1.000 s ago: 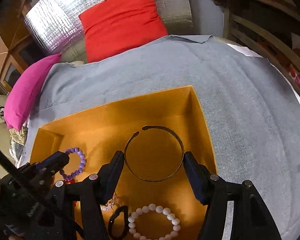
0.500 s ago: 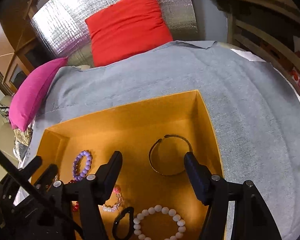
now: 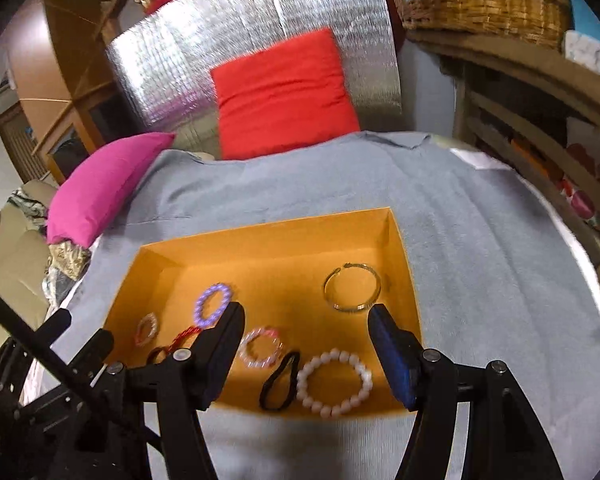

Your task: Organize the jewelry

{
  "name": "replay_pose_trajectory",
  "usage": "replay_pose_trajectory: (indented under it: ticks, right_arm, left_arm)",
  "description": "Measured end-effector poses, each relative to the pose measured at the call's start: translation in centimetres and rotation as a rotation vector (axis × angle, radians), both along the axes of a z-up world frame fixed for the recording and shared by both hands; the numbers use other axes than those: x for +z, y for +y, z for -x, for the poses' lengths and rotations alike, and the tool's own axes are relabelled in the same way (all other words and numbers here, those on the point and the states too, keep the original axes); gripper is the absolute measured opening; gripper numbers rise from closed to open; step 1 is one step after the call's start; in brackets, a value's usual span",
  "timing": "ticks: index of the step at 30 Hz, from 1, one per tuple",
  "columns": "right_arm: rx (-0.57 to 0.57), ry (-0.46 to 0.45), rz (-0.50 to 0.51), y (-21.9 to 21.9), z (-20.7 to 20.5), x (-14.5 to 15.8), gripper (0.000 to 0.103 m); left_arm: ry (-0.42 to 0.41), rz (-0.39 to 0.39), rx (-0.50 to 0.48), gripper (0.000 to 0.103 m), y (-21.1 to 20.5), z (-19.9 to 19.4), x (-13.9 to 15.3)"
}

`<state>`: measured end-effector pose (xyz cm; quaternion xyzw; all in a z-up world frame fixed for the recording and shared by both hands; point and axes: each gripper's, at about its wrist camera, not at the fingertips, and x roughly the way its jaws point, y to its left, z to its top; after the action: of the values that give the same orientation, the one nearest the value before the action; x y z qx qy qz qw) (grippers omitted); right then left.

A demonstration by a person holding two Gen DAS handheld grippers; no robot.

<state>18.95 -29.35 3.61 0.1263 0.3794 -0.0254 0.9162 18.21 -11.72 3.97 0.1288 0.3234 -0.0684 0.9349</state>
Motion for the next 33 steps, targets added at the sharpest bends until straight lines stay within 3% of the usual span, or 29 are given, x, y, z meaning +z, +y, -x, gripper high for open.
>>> replay_pose_trajectory:
  ticks: [5, 11, 26, 33]
  right_arm:
    - [-0.016, -0.046, 0.028, 1.3, 5.5, 1.4, 0.068]
    - [-0.024, -0.015, 0.055, 3.6, 9.1, 0.3, 0.069]
    - [-0.03, 0.008, 0.161, 7.1, 7.0, 4.4, 0.069]
    - [-0.033, 0.006, 0.148, 6.8, 7.1, 4.0, 0.069]
  left_arm:
    - [-0.032, 0.069, 0.054, 0.083, 2.2, 3.2, 1.1]
    - [-0.049, 0.08, 0.058, 0.083, 3.7, 4.6, 1.8]
    - [-0.062, 0.104, 0.1, 0.083, 6.5, 4.2, 3.8]
    - [-0.064, 0.11, 0.117, 0.083, 6.7, 4.1, 4.0]
